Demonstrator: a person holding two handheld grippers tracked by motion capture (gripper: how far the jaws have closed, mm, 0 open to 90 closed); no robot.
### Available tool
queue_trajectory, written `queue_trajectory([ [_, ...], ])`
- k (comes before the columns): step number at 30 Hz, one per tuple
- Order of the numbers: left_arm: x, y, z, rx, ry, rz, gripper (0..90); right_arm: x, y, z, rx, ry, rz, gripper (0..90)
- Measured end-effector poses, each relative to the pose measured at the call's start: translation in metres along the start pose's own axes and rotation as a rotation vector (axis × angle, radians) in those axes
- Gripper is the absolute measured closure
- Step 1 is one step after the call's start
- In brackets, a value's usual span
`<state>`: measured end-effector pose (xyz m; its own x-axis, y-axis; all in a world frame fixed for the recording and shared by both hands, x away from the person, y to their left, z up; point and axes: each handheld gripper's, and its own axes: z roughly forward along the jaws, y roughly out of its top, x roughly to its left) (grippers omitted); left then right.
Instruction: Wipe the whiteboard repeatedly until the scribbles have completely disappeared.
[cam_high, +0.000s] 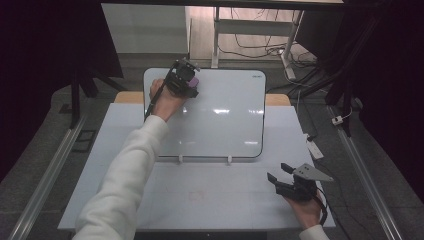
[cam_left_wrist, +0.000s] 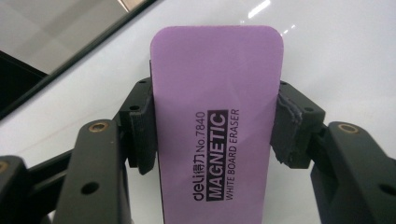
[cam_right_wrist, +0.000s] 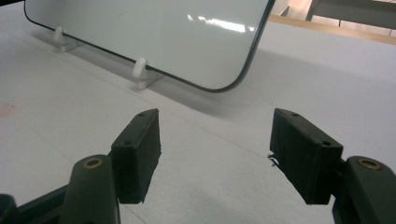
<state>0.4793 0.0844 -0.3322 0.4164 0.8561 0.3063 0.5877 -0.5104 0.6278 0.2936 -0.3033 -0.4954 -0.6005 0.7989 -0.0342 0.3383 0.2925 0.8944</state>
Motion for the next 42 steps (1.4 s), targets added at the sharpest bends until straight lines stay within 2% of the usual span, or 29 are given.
queue_trajectory([
  [3,-0.009,0.004,0.002,-0.008,-0.018,0.011,41.2,0.001,0.001,0.000,-0.002,0.001,-0.002,33.3],
  [6,-0.025,0.012,0.005,-0.016,-0.026,0.039,41.2,0.000,0.001,0.000,-0.002,0.003,0.000,33.2],
  [16,-0.088,0.057,0.013,-0.046,-0.089,0.165,41.2,-0.001,0.001,0.001,-0.005,0.005,0.001,33.3],
  [21,-0.108,0.062,0.017,-0.047,-0.121,0.218,41.2,-0.003,0.000,-0.001,-0.010,0.002,0.008,33.3],
  [26,-0.104,0.058,0.015,-0.045,-0.158,0.206,41.2,-0.003,0.000,-0.001,-0.009,0.001,0.004,33.3],
  [31,-0.091,0.040,0.013,-0.030,-0.151,0.198,41.2,-0.002,0.000,-0.001,-0.007,0.001,0.010,33.3],
  [35,-0.075,0.016,0.000,-0.075,-0.186,0.150,41.2,-0.003,0.000,-0.001,-0.009,0.000,0.012,33.3],
  [39,-0.068,-0.006,-0.017,-0.130,-0.241,0.119,41.2,0.000,0.001,0.000,-0.006,-0.001,0.006,33.3],
  [42,-0.067,-0.029,-0.031,-0.175,-0.278,0.105,41.2,0.003,0.002,0.002,-0.004,0.001,0.000,33.2],
])
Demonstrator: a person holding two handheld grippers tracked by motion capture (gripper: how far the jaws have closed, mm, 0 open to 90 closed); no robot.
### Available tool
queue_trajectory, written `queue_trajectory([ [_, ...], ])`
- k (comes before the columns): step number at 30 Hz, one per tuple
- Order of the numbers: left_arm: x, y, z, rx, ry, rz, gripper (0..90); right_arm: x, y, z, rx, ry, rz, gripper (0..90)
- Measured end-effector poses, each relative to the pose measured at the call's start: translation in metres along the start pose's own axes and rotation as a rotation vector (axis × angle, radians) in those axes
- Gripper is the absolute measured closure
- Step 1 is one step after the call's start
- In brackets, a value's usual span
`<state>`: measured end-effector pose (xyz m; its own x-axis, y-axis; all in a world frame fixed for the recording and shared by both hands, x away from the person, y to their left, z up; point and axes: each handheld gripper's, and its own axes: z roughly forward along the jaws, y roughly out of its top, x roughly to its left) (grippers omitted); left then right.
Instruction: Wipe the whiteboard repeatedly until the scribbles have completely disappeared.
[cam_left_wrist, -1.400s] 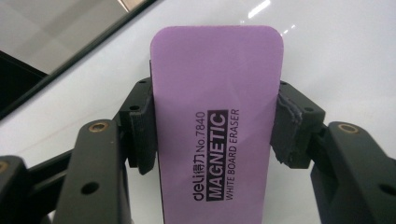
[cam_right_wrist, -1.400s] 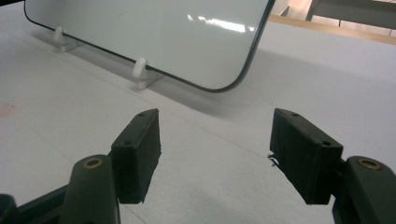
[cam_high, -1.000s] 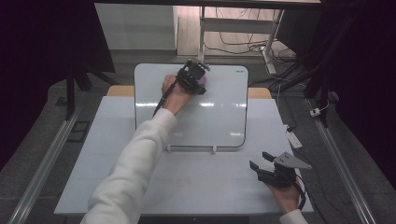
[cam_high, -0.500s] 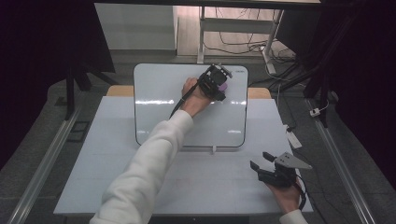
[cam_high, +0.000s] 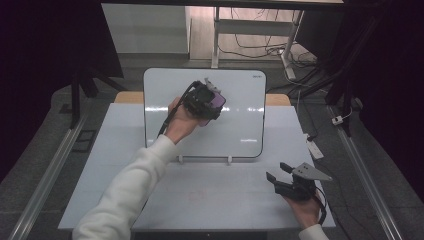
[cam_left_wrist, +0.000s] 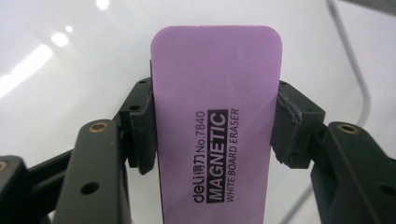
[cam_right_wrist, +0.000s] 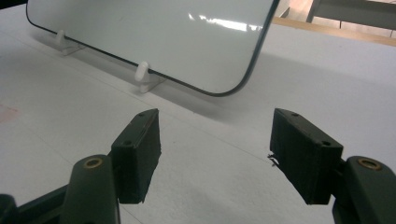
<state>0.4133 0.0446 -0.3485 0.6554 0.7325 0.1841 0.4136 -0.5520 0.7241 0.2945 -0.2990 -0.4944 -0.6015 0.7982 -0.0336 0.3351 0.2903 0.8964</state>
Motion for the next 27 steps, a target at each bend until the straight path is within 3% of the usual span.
queue_trajectory([
  [7,-0.007,-0.043,-0.014,-0.027,-0.069,-0.046,41.2,0.007,0.003,0.004,0.006,0.012,-0.013,33.3],
  [15,-0.008,-0.086,-0.025,-0.081,-0.132,-0.139,41.2,0.014,0.005,0.008,0.010,0.027,-0.028,33.2],
  [19,-0.008,-0.098,-0.030,-0.120,-0.159,-0.178,41.1,0.016,0.007,0.009,0.007,0.032,-0.034,33.2],
  [27,-0.010,-0.112,-0.032,-0.141,-0.183,-0.197,41.1,0.020,0.008,0.009,0.003,0.042,-0.043,33.3],
])
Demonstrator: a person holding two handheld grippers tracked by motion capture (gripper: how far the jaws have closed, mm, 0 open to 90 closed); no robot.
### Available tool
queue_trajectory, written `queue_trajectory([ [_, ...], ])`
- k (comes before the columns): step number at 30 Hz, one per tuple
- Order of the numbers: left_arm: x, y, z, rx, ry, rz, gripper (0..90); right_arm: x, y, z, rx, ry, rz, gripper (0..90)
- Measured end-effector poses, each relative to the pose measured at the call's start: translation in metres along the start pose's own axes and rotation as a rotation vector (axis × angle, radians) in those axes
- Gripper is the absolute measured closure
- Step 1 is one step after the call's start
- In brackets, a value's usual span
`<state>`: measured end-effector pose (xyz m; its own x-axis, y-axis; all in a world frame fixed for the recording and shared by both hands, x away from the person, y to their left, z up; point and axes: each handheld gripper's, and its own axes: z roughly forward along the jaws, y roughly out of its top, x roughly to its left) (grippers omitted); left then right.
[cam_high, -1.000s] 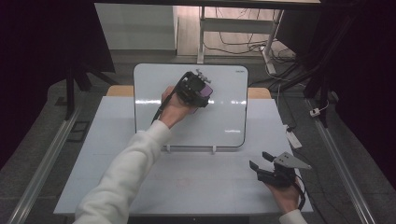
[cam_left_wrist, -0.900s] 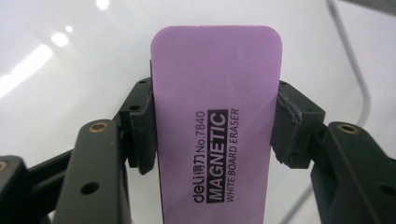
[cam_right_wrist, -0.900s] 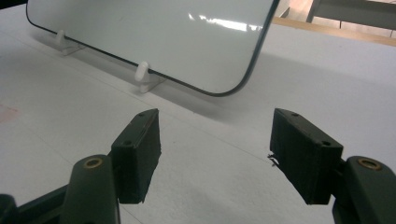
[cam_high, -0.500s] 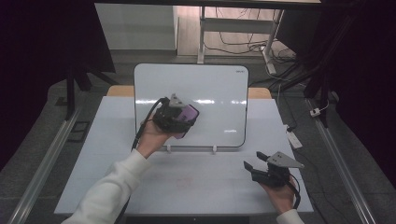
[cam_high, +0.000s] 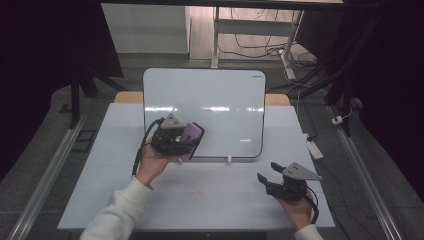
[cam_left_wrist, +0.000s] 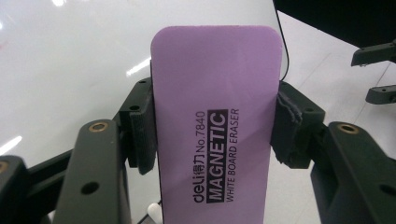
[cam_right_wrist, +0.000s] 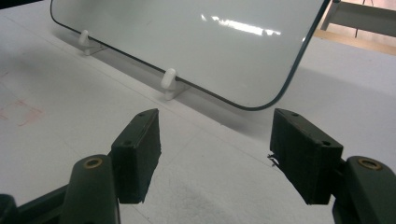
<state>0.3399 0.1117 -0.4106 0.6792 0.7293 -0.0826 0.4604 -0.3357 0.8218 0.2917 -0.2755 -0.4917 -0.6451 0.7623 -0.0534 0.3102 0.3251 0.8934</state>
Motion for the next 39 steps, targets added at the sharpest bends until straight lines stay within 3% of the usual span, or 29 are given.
queue_trajectory([
  [11,-0.004,-0.006,0.011,-0.012,-0.034,-0.021,41.1,0.016,0.009,0.005,-0.022,0.035,-0.018,33.2],
  [25,-0.029,-0.002,0.031,-0.029,-0.079,-0.006,41.1,0.052,0.027,0.026,-0.034,0.119,-0.061,33.3],
  [39,-0.035,-0.002,0.037,-0.033,-0.079,0.003,41.1,0.077,0.043,0.045,-0.062,0.165,-0.018,32.9],
])
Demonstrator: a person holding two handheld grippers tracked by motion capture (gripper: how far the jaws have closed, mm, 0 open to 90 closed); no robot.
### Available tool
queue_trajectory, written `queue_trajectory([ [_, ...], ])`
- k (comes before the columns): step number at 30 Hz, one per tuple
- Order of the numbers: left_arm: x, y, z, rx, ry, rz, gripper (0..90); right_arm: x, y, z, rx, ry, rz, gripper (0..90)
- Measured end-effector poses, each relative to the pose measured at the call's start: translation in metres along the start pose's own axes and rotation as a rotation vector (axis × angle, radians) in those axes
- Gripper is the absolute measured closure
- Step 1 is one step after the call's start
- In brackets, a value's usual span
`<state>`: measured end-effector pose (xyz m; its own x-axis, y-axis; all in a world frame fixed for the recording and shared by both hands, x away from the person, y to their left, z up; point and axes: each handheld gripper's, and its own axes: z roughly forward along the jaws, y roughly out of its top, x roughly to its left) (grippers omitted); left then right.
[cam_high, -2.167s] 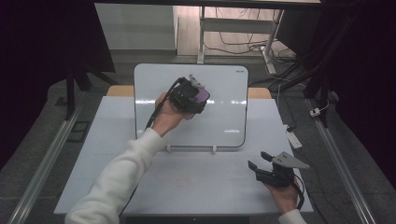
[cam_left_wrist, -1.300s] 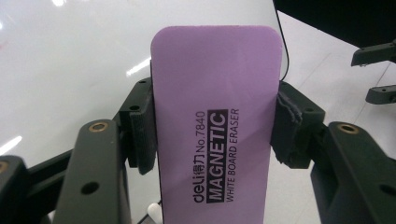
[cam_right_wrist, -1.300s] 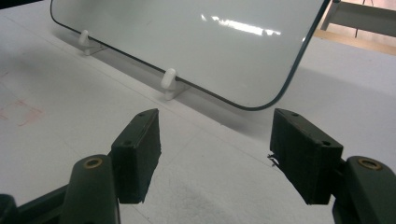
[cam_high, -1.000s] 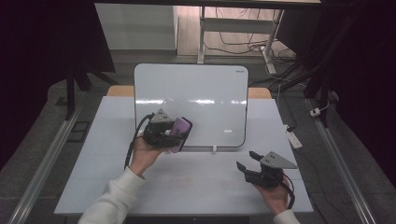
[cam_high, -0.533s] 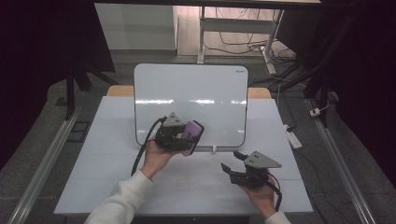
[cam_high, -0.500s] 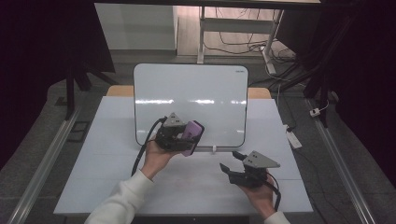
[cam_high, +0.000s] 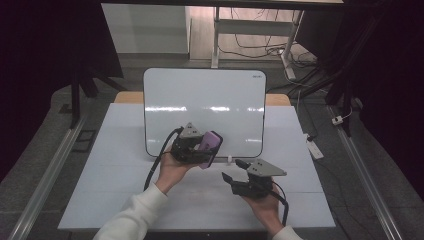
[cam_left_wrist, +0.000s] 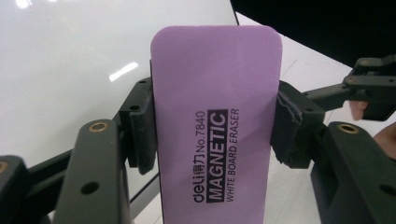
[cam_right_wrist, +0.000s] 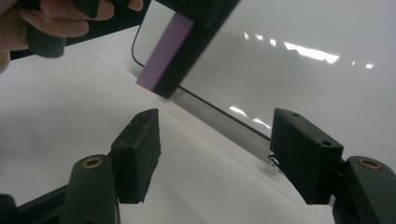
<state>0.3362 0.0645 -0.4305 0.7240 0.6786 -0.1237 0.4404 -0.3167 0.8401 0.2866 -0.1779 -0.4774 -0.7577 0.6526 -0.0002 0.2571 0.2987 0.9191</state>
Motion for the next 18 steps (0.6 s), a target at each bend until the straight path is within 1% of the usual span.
queue_trajectory([
  [3,0.000,-0.001,0.002,-0.002,0.000,-0.002,41.1,0.005,0.003,0.006,-0.005,0.003,0.004,32.8],
  [6,-0.002,-0.001,0.004,-0.002,-0.009,-0.008,41.1,0.008,0.007,0.011,-0.015,0.013,0.029,32.8],
  [9,-0.005,-0.001,0.004,-0.012,-0.010,-0.006,41.1,0.010,0.010,0.016,-0.028,0.012,0.048,33.3],
  [11,-0.007,-0.001,0.004,-0.022,-0.009,-0.006,41.1,0.013,0.013,0.020,-0.029,0.004,0.054,33.8],
  [13,-0.008,-0.001,0.004,-0.027,-0.014,-0.009,41.1,0.014,0.015,0.024,-0.033,0.000,0.063,35.8],
  [14,-0.008,-0.001,0.004,-0.029,-0.015,-0.011,41.1,0.015,0.016,0.026,-0.037,-0.001,0.076,36.7],
  [17,-0.008,-0.001,0.004,-0.042,-0.013,-0.015,41.1,0.017,0.017,0.030,-0.043,0.002,0.091,41.3],
  [18,-0.009,-0.001,0.004,-0.046,-0.003,-0.011,41.1,0.017,0.017,0.031,-0.044,-0.002,0.095,42.9],
])
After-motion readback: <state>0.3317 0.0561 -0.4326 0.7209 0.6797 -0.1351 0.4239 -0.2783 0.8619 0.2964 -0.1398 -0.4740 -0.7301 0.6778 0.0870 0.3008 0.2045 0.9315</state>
